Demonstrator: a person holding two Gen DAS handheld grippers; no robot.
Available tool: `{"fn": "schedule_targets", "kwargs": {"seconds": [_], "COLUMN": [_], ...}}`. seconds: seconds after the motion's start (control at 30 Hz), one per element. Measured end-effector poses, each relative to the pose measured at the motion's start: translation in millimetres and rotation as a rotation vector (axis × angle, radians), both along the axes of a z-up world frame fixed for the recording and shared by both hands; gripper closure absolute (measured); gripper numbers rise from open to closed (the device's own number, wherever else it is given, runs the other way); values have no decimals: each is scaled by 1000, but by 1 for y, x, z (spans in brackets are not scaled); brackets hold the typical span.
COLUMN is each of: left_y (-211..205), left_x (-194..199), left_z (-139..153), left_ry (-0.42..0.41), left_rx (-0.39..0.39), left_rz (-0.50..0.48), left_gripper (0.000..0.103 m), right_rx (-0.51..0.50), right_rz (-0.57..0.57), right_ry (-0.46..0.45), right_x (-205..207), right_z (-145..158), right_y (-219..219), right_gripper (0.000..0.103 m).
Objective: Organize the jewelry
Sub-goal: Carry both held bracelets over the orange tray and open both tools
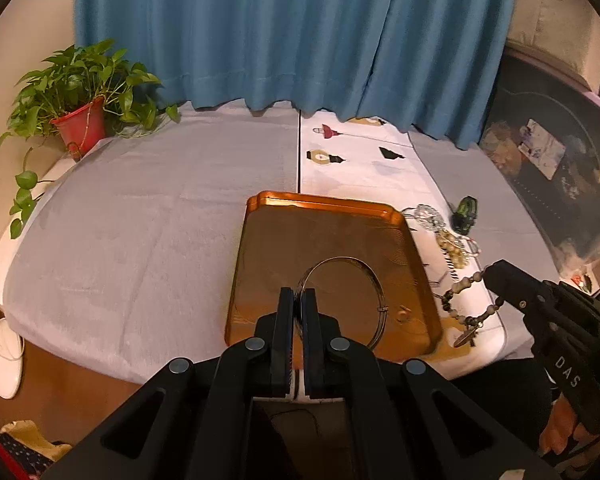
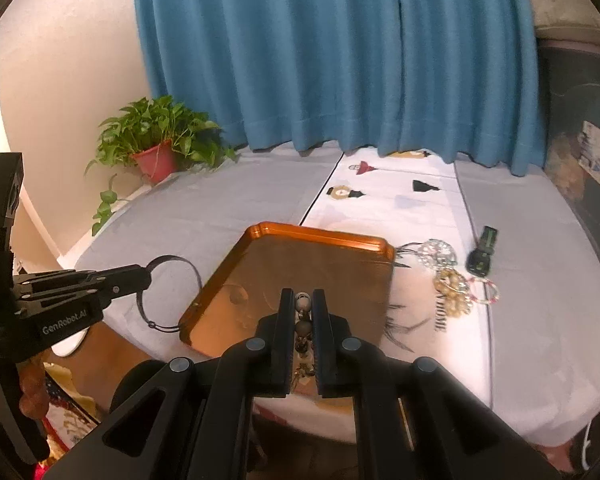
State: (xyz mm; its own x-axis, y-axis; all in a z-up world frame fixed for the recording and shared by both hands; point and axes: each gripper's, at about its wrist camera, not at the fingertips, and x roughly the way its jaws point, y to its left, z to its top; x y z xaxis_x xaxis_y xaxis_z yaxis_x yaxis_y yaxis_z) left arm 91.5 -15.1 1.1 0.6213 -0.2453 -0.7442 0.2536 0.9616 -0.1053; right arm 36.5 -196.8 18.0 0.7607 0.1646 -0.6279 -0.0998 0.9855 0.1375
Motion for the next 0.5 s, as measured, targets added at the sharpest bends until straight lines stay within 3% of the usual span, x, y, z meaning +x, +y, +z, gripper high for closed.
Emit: {"fn": "schedule_targets", "kwargs": {"seconds": [0.5], "left_y": [-16], "left_x": [71], "left_z": [-46], "left_ry": [44], "left_rx": [40], "left_rz": [-8], "left_gripper": [101], "right_rx": [-31], "right_rz": [40], "right_ry": [90], "right_x": [69], "right_z": [-58], "right_y": [20], "right_gripper": [95]}}
